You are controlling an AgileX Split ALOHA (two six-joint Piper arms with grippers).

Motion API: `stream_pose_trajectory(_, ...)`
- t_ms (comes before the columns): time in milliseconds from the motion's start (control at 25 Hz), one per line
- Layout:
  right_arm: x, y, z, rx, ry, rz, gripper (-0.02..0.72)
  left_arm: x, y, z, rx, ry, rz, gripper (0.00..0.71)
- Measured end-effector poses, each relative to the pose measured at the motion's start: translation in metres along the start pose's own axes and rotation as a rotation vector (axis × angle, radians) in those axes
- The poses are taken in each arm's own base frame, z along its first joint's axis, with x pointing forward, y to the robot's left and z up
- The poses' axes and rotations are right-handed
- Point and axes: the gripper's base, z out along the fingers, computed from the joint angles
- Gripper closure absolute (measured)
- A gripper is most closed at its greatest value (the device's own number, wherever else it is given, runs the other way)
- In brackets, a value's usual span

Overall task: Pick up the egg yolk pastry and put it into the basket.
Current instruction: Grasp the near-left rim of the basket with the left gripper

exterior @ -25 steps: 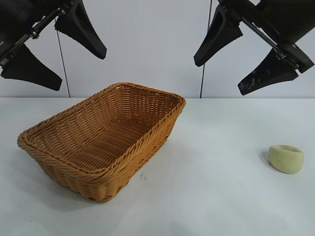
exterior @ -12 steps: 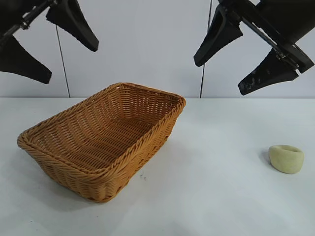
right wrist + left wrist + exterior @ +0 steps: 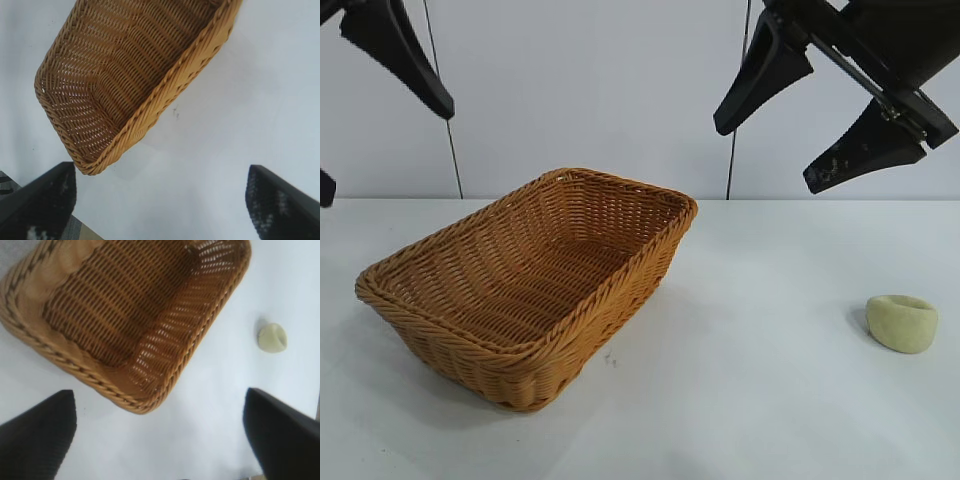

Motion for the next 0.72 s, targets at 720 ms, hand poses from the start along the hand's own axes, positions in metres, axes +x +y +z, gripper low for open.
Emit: stream_pose_trajectory(720, 0.000, 0.000, 0.000, 0.000, 0.000, 0.000, 0.071, -0.001, 0.031, 0.062, -0.238, -0.024, -0.448, 0.016)
